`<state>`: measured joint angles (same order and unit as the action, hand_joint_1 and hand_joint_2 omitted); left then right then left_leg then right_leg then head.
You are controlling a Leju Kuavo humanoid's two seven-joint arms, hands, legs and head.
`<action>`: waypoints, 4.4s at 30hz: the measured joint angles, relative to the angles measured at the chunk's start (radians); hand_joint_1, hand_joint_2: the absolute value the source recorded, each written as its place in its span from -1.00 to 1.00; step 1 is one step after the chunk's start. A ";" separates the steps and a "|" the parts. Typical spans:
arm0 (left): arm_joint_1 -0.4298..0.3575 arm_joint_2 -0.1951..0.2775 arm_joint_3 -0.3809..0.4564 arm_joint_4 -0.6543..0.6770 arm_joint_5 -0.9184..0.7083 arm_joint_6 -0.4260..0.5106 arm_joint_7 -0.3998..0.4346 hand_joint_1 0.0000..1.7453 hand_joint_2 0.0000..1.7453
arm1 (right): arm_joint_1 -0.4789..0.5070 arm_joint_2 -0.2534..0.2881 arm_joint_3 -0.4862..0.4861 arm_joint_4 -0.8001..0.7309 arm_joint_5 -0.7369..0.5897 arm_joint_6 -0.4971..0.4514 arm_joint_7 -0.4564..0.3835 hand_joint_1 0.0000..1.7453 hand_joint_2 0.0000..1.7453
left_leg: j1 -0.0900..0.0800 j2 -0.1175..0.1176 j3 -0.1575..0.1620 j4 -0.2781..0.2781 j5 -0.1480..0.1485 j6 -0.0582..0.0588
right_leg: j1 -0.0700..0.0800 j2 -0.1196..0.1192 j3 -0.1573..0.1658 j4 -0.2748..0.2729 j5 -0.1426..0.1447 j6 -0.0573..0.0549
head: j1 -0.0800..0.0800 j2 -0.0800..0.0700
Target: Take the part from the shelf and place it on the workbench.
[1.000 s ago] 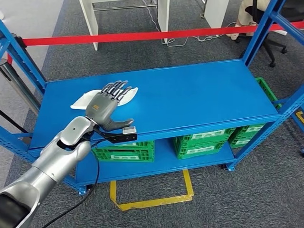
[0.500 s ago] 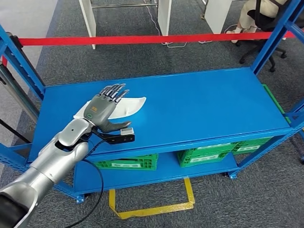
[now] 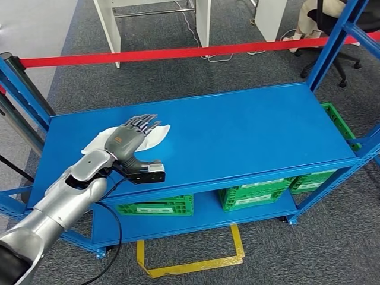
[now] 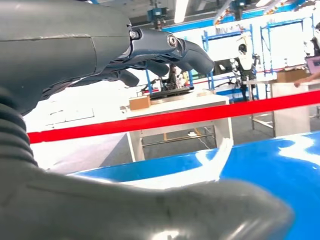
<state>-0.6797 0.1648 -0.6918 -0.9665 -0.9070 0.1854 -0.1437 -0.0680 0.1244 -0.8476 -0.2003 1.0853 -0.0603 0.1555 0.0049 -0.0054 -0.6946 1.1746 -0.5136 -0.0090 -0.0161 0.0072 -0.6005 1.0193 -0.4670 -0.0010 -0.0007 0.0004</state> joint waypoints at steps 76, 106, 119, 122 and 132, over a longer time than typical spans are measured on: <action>-0.166 -0.056 0.056 0.543 -0.280 -0.213 0.216 1.00 1.00 | -0.004 0.006 -0.002 0.000 0.054 0.004 -0.034 -1.00 1.00 | -0.002 0.001 0.128 -0.184 0.073 0.049 | 0.002 -0.007 -0.034 0.091 -0.059 0.038 | 0.016 0.000; -0.196 -0.052 0.074 0.550 -0.186 -0.278 0.112 1.00 1.00 | -0.007 0.004 -0.014 0.000 0.061 0.009 -0.036 -1.00 1.00 | -0.005 0.001 0.120 -0.178 0.077 0.035 | 0.001 -0.008 0.046 -0.017 -0.018 0.029 | 0.012 0.000; -0.073 -0.120 0.272 0.330 0.456 -0.121 -0.209 1.00 1.00 | -0.006 0.004 -0.028 0.001 0.055 -0.002 -0.047 -1.00 1.00 | -0.006 0.004 0.100 -0.173 0.086 0.025 | 0.004 -0.005 0.038 -0.024 -0.006 0.025 | 0.017 0.000; -0.017 -0.127 0.326 0.193 0.628 -0.115 -0.224 1.00 1.00 | -0.001 0.004 -0.033 0.001 0.058 -0.007 -0.051 -1.00 1.00 | -0.002 0.006 0.088 -0.145 0.063 0.010 | 0.000 -0.001 0.037 -0.025 -0.001 0.009 | 0.015 0.000; 0.092 -0.131 0.409 -0.082 0.760 -0.102 -0.231 1.00 1.00 | -0.002 0.007 -0.042 0.001 0.061 -0.013 -0.052 -1.00 1.00 | -0.006 0.005 0.076 -0.127 0.085 0.021 | 0.008 -0.001 0.042 -0.023 -0.010 0.002 | 0.013 0.000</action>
<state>-0.5876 0.0337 -0.2824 -1.0482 -0.1472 0.0830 -0.3748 -0.0705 0.1317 -0.8894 -0.1993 1.1461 -0.0737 0.1038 -0.0008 -0.0005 -0.6191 1.0480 -0.4287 0.0123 -0.0086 0.0061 -0.5585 0.9959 -0.4771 0.0013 0.0119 0.0004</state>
